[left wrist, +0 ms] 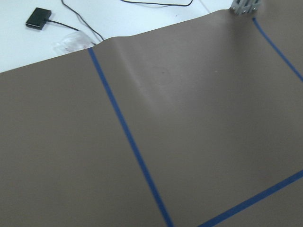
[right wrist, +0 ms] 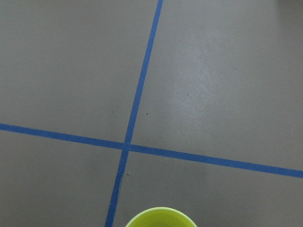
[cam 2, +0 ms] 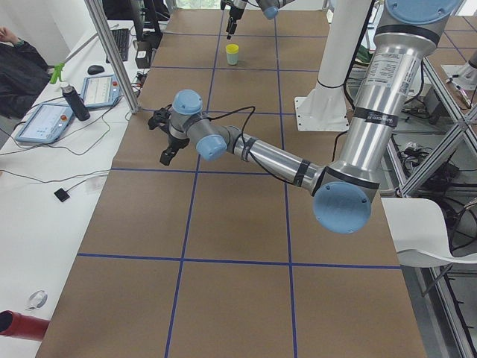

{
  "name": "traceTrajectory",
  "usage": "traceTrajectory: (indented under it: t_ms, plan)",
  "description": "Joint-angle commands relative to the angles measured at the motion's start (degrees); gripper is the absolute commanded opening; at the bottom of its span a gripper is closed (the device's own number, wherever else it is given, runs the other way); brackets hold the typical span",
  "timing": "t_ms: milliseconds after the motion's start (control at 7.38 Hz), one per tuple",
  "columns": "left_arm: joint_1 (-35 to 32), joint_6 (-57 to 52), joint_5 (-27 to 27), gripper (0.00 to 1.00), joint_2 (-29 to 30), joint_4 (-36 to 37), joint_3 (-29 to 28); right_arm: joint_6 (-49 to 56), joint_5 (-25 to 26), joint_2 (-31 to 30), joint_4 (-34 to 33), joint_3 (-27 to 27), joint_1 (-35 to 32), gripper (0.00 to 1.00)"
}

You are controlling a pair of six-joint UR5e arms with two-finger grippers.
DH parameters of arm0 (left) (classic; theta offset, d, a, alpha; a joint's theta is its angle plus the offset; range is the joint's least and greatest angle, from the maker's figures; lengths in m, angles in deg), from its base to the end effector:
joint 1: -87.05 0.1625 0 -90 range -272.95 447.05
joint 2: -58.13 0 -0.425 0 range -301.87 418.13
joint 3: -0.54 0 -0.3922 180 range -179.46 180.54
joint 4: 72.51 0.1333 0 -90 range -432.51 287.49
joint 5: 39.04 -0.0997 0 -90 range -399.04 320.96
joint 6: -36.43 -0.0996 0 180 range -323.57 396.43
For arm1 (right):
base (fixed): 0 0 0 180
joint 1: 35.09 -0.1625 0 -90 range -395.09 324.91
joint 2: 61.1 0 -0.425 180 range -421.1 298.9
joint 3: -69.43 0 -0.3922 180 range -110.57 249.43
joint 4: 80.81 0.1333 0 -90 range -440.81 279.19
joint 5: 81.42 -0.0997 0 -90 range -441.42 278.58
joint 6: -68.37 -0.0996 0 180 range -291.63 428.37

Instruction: Transfer and stack yellow cup on green cup

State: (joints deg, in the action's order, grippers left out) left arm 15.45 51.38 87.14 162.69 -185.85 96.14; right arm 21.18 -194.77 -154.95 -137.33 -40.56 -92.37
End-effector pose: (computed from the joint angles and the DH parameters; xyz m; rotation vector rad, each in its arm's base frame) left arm 0.1195 -0.5954 0.4284 0.5309 0.7867 0.2952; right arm -0.1818 -0.4566 0.4608 0.4088 -0.8397 0.0575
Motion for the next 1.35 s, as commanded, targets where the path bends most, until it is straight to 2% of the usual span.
traceTrajectory:
  t_ms: [0, 271, 677, 813, 948, 1219]
  plan:
    - [-7.3, -17.2, 0.9, 1.0, -1.5, 14.1, -0.2, 10.4, -9.3, 0.4, -1.2, 4.1, -9.0, 0.99]
    - [-10.0, -24.2, 0.9, 1.0, -1.5, 23.1, 0.2, 24.1, -14.6, 0.7, -8.4, 6.6, -16.2, 0.99]
    - [-13.6, -37.3, 1.0, 1.0, -1.6, 31.0, 0.0, 39.9, -19.4, 0.5, -22.2, 7.1, -23.1, 0.99]
    - [-15.8, -37.7, 1.1, 1.0, -1.8, 33.3, -0.1, 45.3, -20.4, 0.0, -25.6, 7.2, -26.2, 0.99]
    - [-17.5, -37.8, 1.0, 1.0, -1.9, 35.9, -0.1, 49.9, -22.5, 0.4, -32.0, 6.9, -29.8, 0.99]
    - [-18.7, -37.0, 0.9, 1.0, -2.2, 36.6, -0.9, 57.7, -22.6, 0.5, -41.4, 6.5, -33.4, 0.99]
